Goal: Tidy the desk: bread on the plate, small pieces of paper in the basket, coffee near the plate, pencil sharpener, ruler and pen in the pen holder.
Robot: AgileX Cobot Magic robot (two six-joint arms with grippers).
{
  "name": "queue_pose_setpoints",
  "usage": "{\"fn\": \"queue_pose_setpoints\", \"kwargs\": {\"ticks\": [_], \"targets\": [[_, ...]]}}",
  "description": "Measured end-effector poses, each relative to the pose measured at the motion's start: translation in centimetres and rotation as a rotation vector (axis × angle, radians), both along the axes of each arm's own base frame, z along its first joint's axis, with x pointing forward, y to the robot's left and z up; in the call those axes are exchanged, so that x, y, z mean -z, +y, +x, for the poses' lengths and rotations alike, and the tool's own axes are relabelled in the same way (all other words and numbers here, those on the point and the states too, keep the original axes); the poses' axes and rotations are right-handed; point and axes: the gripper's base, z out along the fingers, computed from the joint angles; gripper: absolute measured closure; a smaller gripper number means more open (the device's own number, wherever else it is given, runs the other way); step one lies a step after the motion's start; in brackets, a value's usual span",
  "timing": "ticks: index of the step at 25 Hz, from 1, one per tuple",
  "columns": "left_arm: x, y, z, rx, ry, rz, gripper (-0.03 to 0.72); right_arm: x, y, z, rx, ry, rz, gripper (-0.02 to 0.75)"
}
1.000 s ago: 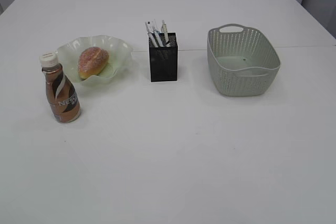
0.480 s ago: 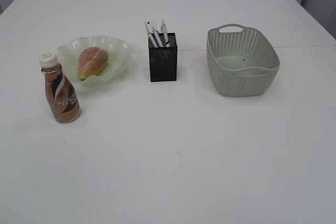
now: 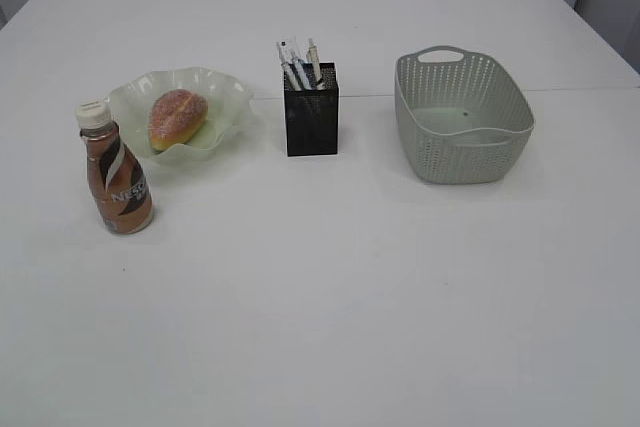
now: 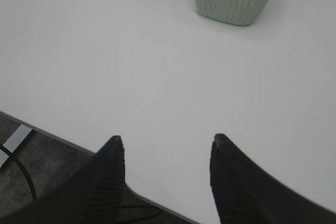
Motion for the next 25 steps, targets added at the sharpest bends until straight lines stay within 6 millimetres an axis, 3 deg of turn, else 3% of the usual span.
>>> {"fn": "queue_pose_setpoints", "kwargs": {"ticks": [15,25], "targets": [[0.07,-0.08,0.09,-0.068,0.002,0.001,0.276,0.0,-0.01,0.0,0.01,0.0,-0.001,0.322],[0.07,-0.35,0.4,-0.361,0.003,0.001,0.294,0.0,0.27,-0.17,0.332,0.0,0.0,0.322]]}}
